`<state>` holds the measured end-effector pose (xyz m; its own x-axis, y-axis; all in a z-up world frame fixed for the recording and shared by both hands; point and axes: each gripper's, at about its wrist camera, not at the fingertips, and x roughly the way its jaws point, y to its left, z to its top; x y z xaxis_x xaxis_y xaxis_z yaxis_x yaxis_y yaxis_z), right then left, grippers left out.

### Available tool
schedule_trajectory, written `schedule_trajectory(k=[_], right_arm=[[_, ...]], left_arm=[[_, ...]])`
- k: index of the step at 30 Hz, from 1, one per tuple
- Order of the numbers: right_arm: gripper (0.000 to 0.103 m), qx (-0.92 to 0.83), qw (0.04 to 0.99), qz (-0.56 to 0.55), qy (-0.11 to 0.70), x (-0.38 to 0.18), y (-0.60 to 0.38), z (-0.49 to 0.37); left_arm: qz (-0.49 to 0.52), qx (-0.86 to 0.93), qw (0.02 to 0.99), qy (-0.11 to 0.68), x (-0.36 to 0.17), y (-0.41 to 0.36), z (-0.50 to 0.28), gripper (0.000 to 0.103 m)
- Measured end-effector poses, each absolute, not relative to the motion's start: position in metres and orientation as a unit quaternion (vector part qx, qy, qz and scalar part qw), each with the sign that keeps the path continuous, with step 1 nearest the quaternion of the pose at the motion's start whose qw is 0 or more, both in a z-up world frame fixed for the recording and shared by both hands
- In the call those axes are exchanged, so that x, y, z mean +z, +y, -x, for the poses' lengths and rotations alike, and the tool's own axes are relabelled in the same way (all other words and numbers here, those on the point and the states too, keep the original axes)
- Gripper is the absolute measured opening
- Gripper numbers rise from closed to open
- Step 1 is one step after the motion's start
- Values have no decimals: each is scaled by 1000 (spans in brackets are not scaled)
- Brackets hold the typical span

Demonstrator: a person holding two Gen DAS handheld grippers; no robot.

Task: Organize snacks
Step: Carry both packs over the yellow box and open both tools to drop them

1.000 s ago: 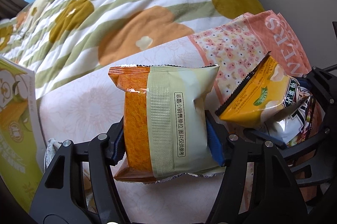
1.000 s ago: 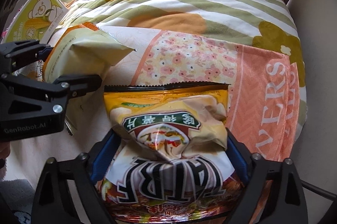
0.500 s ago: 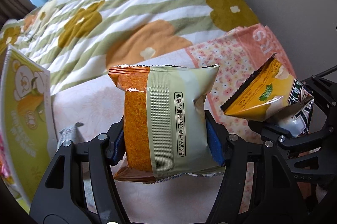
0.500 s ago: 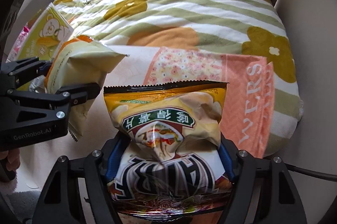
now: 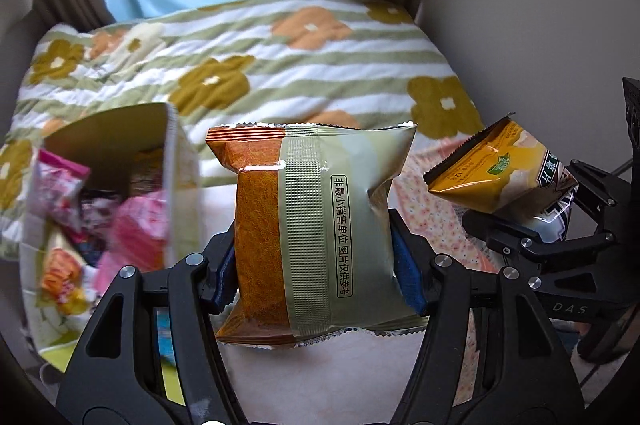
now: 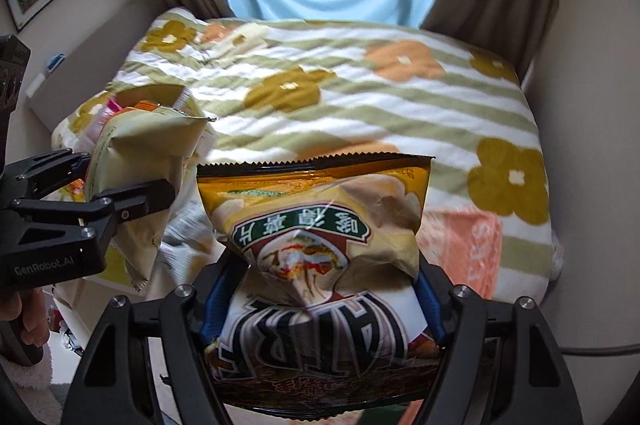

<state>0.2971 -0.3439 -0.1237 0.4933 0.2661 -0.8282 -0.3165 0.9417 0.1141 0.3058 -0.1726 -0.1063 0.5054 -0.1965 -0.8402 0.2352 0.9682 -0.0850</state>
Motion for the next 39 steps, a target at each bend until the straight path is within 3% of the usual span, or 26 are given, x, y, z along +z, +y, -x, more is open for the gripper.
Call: schedule_trajectory(k=[11,21,32,34,35,37,39], right_arm=[[71,224,875,22,429,-74,-228,-303],[71,220,872,21,436,-82,-141,-327],[71,174,868,3,465,-111,-91,-357],[71,166,867,2,469,-113,-87,-359],[71,161,867,1,471,-115,-86,-360],[71,154,868,-5,471,-115,-87,-362],[71,147,869,-8,473,-115,-89,-363]], left_arm=[[6,-76,892,446,-57,-39,-303,61],[14,-68,883,465,-80,55,-333,61],[0,-110,859,499,-124,95,-392,61],[-7,-116,858,500,-128,95,-398,68],[-9,-123,857,500,-131,95,-399,84],[-5,-119,863,491,-131,100,-399,102],[4,-117,866,486,-131,106,-397,103]])
